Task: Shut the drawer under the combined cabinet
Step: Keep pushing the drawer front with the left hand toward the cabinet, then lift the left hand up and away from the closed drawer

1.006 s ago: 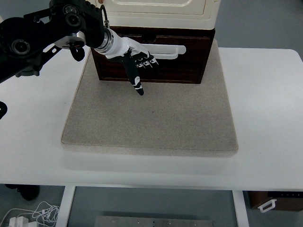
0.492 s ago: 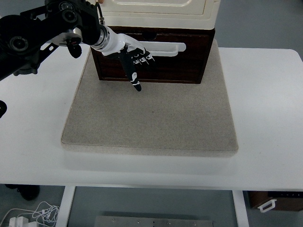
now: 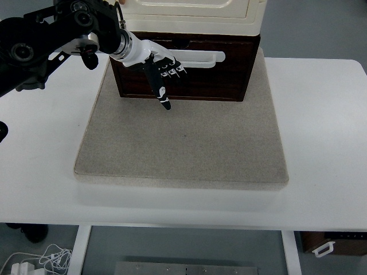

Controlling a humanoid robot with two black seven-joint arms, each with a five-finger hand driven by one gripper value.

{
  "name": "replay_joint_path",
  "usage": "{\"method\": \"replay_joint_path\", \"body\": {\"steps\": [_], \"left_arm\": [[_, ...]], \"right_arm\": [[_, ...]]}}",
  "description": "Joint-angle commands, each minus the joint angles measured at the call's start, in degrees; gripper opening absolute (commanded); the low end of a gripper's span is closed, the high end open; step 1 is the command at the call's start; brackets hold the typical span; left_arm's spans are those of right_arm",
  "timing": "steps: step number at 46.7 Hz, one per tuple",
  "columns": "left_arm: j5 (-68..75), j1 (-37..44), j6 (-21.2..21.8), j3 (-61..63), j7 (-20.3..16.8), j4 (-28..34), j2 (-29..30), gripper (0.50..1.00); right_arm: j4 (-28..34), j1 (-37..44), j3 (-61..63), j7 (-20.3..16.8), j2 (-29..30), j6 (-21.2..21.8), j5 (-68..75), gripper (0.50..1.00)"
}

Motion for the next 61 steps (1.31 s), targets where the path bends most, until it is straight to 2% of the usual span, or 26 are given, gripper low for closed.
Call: {"method": "replay_joint_path", "body": {"steps": [1, 25, 46, 61], "left_arm": [[-0.01, -0.08, 0.0, 0.0, 0.0, 0.0, 0.0, 0.996], [-0.01, -0.26, 0.0, -0.18, 0.0, 1.23, -0.08, 0.996], [-1.33, 0.71, -1.17, -7.11, 0.0, 0.18, -0.08, 0.996], [-11.42, 1.94, -1.17, -13.27, 0.0, -0.97, -1.49, 0.996]], "right_arm": [[0.0, -0.02, 0.0, 0.0, 0.0, 0.0, 0.0, 0.952], [0.0, 0.07, 0.0, 0.0, 0.0, 0.0, 0.0, 0.952], [0.0, -0.02, 0.0, 0.0, 0.0, 0.0, 0.0, 0.952], [0.0, -0.02, 0.0, 0.0, 0.0, 0.0, 0.0, 0.952]]}}
